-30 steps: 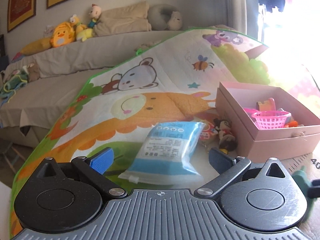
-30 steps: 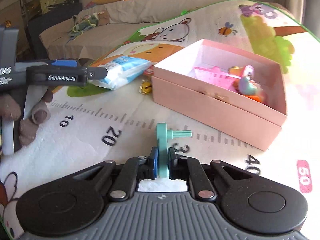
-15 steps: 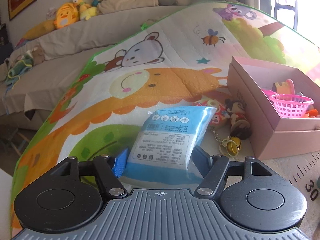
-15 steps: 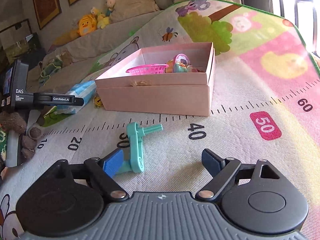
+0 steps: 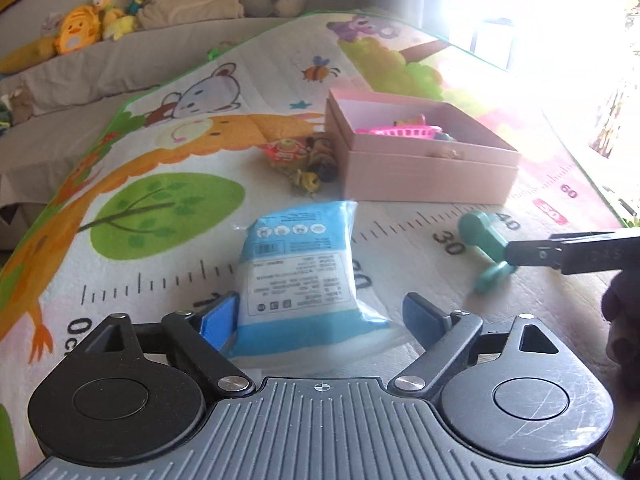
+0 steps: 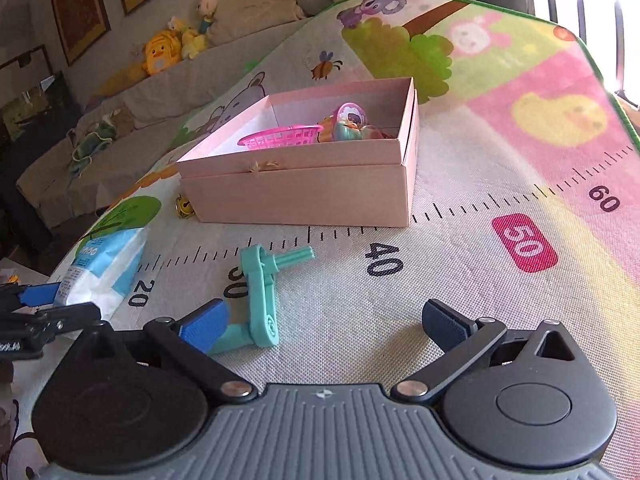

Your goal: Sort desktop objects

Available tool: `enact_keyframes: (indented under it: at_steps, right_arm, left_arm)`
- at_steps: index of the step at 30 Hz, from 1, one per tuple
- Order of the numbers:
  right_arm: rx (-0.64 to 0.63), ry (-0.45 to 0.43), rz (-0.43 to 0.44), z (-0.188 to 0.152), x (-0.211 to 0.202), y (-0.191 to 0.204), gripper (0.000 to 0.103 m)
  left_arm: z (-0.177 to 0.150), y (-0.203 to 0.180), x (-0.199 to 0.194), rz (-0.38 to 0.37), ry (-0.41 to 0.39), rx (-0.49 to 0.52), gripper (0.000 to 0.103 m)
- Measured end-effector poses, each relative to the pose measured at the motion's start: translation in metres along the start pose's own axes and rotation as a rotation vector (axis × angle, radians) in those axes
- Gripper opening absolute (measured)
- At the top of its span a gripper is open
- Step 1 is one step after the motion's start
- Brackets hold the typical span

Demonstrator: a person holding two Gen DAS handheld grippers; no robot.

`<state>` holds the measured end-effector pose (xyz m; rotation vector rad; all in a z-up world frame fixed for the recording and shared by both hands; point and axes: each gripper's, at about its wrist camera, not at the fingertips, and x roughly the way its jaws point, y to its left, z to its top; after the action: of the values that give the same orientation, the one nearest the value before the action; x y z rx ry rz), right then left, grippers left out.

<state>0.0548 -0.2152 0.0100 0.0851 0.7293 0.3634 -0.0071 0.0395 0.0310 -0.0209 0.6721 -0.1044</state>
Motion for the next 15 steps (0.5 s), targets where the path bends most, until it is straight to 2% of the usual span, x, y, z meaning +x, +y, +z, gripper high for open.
enact_keyframes:
  at_steps: [6, 13, 15]
  right_arm:
    - [-0.046, 0.018, -0.011, -0.0002, 0.0028, 0.0067, 0.103]
    - [-0.043, 0.036, 0.005, 0.0014, 0.0042, 0.0038, 0.103]
    - [-0.089, 0.076, 0.026, 0.0068, 0.0058, 0.0051, 0.103]
  left_arm:
    - [-0.0095, -0.0070, 0.0085, 0.028, -0.009, 0.018, 0.098]
    - [-0.0118, -0.0032, 0.0048, 0.043, -0.032, -0.016, 0.100]
    - [-0.0118, -0.0012, 0.0043, 0.043, -0.035, -0.032, 0.101]
